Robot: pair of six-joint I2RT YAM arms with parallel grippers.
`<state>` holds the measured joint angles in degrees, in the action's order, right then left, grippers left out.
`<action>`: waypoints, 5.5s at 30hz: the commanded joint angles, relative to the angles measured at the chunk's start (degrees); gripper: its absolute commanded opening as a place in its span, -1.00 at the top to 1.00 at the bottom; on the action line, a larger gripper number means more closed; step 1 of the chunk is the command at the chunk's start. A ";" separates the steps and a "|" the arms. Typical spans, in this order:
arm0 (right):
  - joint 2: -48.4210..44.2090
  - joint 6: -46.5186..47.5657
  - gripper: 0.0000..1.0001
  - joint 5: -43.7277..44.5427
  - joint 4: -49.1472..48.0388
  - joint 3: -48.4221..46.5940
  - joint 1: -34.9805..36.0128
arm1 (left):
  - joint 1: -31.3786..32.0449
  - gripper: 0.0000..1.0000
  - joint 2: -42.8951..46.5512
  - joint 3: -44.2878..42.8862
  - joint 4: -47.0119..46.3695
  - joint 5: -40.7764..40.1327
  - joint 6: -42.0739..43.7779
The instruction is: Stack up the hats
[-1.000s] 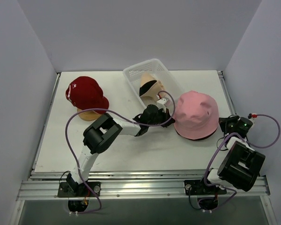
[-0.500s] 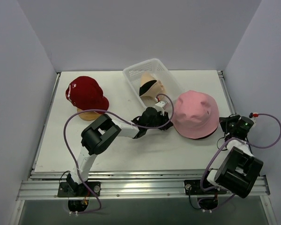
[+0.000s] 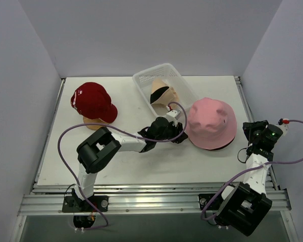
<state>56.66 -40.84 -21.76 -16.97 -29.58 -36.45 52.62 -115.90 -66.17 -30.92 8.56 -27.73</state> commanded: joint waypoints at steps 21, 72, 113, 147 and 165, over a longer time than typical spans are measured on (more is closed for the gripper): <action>9.86 -5.22 0.63 -8.66 -15.37 3.49 6.28 | 1.26 -0.07 8.32 -28.65 27.22 -9.00 6.89; -0.25 -6.27 0.63 -5.15 -9.30 9.81 10.15 | 8.81 -0.15 -8.65 -51.43 38.65 -9.52 11.64; 2.04 -3.72 0.62 -0.04 -7.98 7.34 9.02 | -2.15 -0.33 18.51 -24.62 43.75 -12.01 11.12; 5.95 -1.88 0.54 -1.27 -12.93 10.16 10.08 | -16.06 -0.39 -0.72 -41.66 49.72 -1.25 24.29; -14.38 4.27 0.34 -4.70 7.82 0.94 9.73 | -16.94 0.95 -4.44 -47.12 48.50 1.02 23.33</action>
<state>44.45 -39.29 -24.58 -12.67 -24.05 -26.28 35.97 -123.96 -111.66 19.77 8.43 -4.23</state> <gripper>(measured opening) 0.323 0.070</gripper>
